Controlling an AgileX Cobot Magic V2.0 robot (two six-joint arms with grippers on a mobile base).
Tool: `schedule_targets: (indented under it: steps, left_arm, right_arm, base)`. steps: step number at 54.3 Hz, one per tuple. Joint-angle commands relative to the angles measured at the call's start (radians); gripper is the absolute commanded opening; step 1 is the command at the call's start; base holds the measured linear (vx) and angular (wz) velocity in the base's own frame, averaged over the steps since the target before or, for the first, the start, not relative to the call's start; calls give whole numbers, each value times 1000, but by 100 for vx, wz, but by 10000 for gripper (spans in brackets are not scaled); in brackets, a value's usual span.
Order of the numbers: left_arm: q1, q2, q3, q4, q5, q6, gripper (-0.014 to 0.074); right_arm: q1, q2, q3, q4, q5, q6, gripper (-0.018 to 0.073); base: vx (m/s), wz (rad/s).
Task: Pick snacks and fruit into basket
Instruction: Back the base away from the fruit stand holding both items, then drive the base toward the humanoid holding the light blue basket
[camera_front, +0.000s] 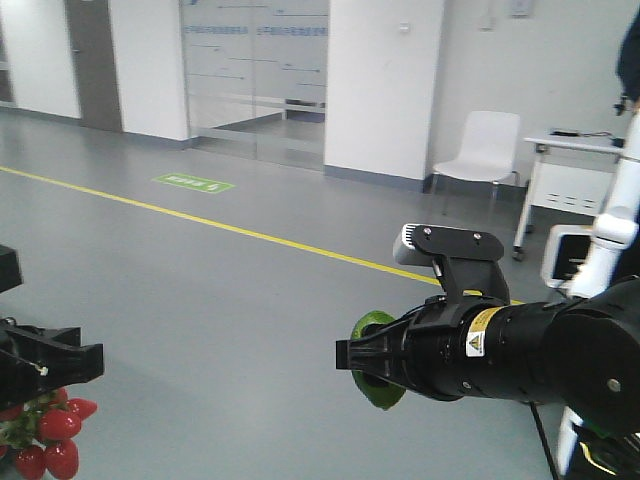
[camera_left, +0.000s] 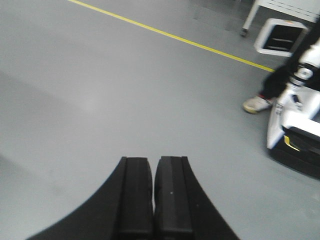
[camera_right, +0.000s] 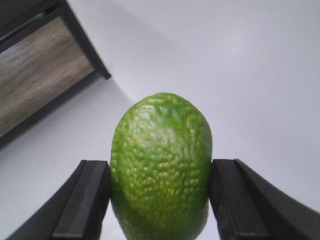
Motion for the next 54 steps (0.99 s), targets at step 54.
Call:
schedule_targets:
  steps: [54]
  left_arm:
    - [1,-21,-30,18,-69,1,-6]
  right_arm:
    - [-1,-35,-34,-12,-79,-6,-10]
  base:
    - [-15,-56]
